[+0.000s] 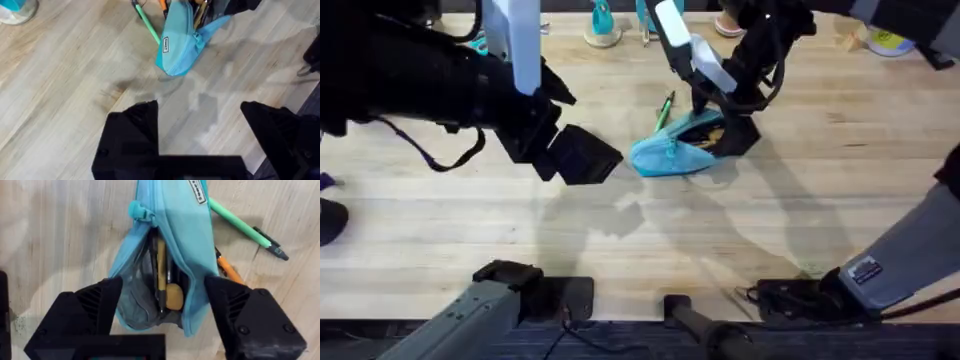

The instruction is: Unzip the bag, pick up the pens from the table one at a time and place them inside, then zip the bag closed.

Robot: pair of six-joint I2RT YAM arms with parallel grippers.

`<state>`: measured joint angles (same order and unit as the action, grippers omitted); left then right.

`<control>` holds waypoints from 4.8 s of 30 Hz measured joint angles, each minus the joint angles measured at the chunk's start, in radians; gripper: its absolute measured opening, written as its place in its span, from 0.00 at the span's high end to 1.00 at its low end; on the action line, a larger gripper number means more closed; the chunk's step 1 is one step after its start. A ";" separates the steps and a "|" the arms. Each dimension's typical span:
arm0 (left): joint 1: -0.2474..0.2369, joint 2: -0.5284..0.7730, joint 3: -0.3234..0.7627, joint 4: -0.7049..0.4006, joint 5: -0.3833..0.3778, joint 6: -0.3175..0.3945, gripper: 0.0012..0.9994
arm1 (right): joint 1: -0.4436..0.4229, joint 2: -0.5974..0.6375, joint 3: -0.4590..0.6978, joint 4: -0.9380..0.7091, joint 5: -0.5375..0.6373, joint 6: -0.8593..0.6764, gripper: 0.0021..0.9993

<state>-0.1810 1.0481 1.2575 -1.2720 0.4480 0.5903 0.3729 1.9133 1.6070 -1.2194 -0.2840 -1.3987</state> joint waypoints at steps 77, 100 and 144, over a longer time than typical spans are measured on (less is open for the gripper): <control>0.000 0.000 0.000 0.000 0.000 0.000 0.00 | -0.148 -0.076 0.190 0.359 0.121 1.483 0.00; 0.000 0.000 0.000 0.000 0.000 0.000 0.00 | -0.119 0.048 0.190 0.341 0.166 2.092 0.00; 0.000 0.000 0.000 0.000 0.000 0.000 0.00 | -0.061 0.299 0.207 0.314 0.298 2.140 0.19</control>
<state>-0.1810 1.0481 1.2575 -1.2720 0.4480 0.5900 0.3115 2.2127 1.8141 -0.9051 0.0144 0.7410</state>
